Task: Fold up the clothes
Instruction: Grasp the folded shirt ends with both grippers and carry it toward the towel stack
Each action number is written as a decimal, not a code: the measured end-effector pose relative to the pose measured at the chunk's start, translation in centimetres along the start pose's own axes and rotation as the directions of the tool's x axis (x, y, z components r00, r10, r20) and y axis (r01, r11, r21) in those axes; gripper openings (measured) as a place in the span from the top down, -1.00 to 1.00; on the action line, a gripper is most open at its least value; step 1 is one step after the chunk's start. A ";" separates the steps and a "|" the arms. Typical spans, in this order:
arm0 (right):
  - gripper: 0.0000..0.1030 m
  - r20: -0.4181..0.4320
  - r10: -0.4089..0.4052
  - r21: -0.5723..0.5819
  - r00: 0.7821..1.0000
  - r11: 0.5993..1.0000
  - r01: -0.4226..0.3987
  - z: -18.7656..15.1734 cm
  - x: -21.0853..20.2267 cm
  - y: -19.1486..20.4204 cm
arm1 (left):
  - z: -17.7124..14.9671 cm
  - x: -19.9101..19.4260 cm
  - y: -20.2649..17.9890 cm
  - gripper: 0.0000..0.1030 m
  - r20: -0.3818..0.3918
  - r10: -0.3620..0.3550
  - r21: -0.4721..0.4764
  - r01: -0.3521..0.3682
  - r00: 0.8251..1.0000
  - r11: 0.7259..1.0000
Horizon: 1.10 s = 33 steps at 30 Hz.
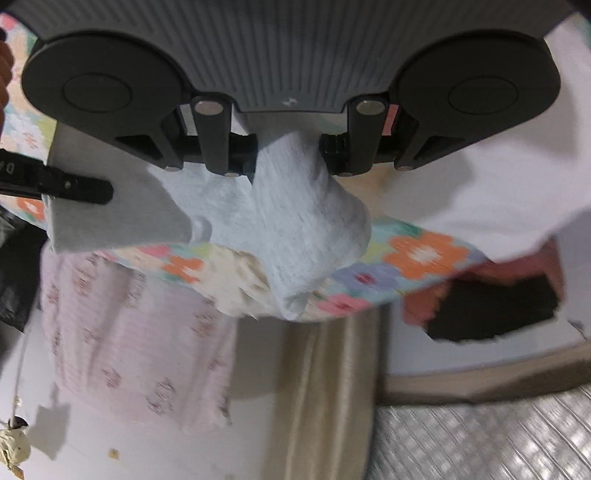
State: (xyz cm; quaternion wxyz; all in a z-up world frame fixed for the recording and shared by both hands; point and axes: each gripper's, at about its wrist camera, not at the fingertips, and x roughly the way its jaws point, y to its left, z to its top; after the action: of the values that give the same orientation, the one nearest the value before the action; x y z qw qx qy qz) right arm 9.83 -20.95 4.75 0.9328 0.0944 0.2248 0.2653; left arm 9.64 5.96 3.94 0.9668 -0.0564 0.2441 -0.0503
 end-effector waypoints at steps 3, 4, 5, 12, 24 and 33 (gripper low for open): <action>0.77 -0.019 0.099 -0.021 0.995 0.995 -0.099 1.3 2.3 2.5 | 1.5 -1.4 3.7 0.52 0.016 0.073 -0.002 -0.073 0.997 0.997; 0.77 -0.024 0.133 -0.023 0.991 0.991 -0.133 1.8 3.4 3.6 | 2.0 -1.9 5.2 0.52 0.022 0.096 -0.002 -0.096 0.995 0.995; 0.77 -0.029 0.163 -0.029 0.986 0.986 -0.164 2.3 4.6 4.7 | 2.6 -2.4 6.6 0.52 0.029 0.120 0.002 -0.120 0.992 0.993; 0.77 -0.062 0.304 -0.034 0.951 0.951 -0.307 3.5 15.2 12.5 | 5.7 -3.1 16.9 0.52 0.033 0.325 0.039 -0.327 0.945 0.944; 0.78 -0.156 0.224 -0.062 0.962 0.970 -0.236 -2.2 25.5 16.4 | 2.7 2.5 26.6 0.50 -0.102 0.395 -0.091 -0.404 0.913 0.910; 0.79 -0.075 0.217 -0.052 0.973 0.974 -0.221 -2.5 23.9 16.7 | 2.3 0.8 26.7 0.43 0.030 0.357 -0.141 -0.350 0.934 0.926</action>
State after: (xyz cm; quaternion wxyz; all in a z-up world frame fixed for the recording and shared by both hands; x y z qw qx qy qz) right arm 19.22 6.13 -1.39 0.8919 0.0817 0.2369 0.3763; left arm 13.29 32.47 2.05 0.9604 -0.0775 0.2265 0.1427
